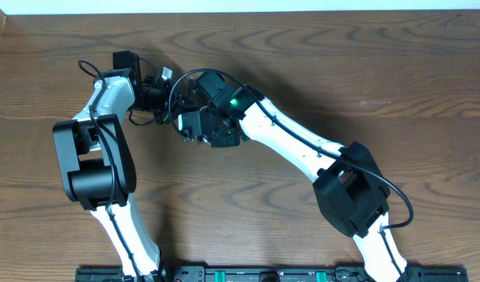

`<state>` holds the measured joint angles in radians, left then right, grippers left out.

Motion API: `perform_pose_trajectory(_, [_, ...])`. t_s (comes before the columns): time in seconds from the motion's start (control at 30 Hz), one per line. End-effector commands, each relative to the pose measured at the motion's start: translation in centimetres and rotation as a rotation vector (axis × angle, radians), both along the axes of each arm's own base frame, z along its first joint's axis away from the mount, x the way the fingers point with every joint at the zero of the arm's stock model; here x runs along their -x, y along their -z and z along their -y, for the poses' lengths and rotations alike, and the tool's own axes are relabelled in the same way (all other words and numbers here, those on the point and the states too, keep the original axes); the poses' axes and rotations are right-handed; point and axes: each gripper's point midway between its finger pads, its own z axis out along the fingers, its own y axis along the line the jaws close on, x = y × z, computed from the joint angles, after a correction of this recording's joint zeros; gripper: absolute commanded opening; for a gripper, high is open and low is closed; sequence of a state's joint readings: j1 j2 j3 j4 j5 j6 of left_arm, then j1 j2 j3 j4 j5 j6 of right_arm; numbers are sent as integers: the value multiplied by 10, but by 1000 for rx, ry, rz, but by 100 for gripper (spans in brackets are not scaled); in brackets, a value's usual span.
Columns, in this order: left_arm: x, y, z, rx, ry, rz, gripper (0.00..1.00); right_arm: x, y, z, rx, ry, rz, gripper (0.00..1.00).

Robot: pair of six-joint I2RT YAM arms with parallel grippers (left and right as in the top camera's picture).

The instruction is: Untangle cables

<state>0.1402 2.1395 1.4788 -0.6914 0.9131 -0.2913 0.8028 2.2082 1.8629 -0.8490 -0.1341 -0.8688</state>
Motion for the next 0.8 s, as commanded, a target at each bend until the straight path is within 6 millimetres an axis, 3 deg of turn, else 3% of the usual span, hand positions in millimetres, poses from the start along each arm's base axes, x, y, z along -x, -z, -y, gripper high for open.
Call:
perform_pose_trajectory(0.0, [2,-1,2,9,6,-1,8,11,21,-5,9,-25,-50,30])
perform_pose_trajectory(0.17, [2,-1,2,9,6,-1,8,9,34,-6,17,-25,-58,31])
perform_pose_trajectory(0.57, [2,-1,2,9,6,-1,8,9,37,-7,18,-25,-59,40])
perform_pose_trajectory(0.63, [2,-1,2,9,6,-1,17,9,37,-6,19,-25,-60,40])
perform_pose_trajectory(0.73, [2,-1,2,9,6,-1,17,8,36,-8,13,-25,-55,40])
perform_pose_trajectory(0.77, [2,-1,2,10,6,-1,22,8,36,-8,12,-26,-54,41])
